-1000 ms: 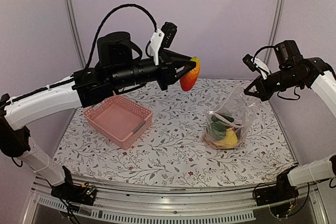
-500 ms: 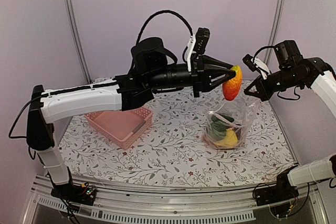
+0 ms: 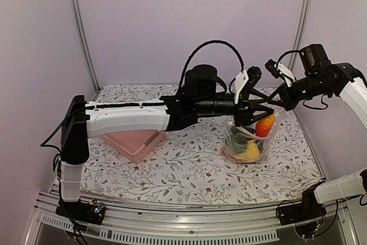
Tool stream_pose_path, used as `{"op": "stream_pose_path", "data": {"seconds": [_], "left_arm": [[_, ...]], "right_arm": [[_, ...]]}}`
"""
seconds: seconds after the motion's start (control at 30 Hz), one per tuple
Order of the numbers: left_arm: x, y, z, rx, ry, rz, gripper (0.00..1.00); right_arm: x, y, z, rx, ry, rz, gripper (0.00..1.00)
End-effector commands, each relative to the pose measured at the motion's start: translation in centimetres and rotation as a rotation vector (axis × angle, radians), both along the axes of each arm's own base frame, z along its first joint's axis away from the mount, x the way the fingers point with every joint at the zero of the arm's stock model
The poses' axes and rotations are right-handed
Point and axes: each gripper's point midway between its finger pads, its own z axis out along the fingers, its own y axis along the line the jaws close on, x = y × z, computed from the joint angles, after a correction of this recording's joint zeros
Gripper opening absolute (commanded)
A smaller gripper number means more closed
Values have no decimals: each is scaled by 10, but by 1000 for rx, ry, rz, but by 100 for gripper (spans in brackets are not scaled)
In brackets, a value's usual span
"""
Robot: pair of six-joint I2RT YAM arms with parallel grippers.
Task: Place the food in the zip-top bag and seal the zipper
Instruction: Place the fake fruit in the zipper food storage bag, then pass from the right arm to the left
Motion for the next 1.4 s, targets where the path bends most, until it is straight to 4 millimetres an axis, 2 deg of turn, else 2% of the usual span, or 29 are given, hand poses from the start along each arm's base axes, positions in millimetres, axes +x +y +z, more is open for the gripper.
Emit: {"op": "stream_pose_path", "data": {"seconds": [0.0, 0.07, 0.17, 0.3, 0.37, 0.47, 0.57, 0.67, 0.9, 1.07, 1.23, 1.37], "left_arm": [[20, -3, 9, 42, -59, 100, 62], [18, 6, 28, 9, -71, 119, 68], [1, 20, 57, -26, -113, 128, 70], [-25, 43, 64, 19, -171, 177, 70], [-34, 59, 58, 47, -177, 204, 70], [-39, 88, 35, 79, -154, 254, 70], [-37, 116, 5, 88, -119, 315, 69], [-35, 132, -21, 82, -92, 354, 70], [-27, 134, -63, 7, -71, 398, 71], [-15, 124, -74, -39, -46, 375, 71], [5, 116, -73, -108, -57, 396, 70], [18, 111, -71, -154, -57, 372, 64]], "right_arm": [[1, -3, -2, -19, 9, -10, 0], [1, -4, -3, -18, 8, -10, 0], [1, -4, -5, -22, 10, -12, 0], [0, -5, -4, -22, 4, -9, 0], [-2, -4, -4, -22, 3, -6, 0], [-4, -4, -3, -16, 0, 4, 0], [-5, -2, -3, -11, 1, 15, 0], [-5, -1, -5, -8, 6, 20, 0], [-1, 1, -1, -10, 14, 28, 0], [0, 4, 2, 1, 19, 38, 0], [1, 6, -3, 2, 40, 45, 0], [2, 8, -2, 8, 45, 51, 0]]}}
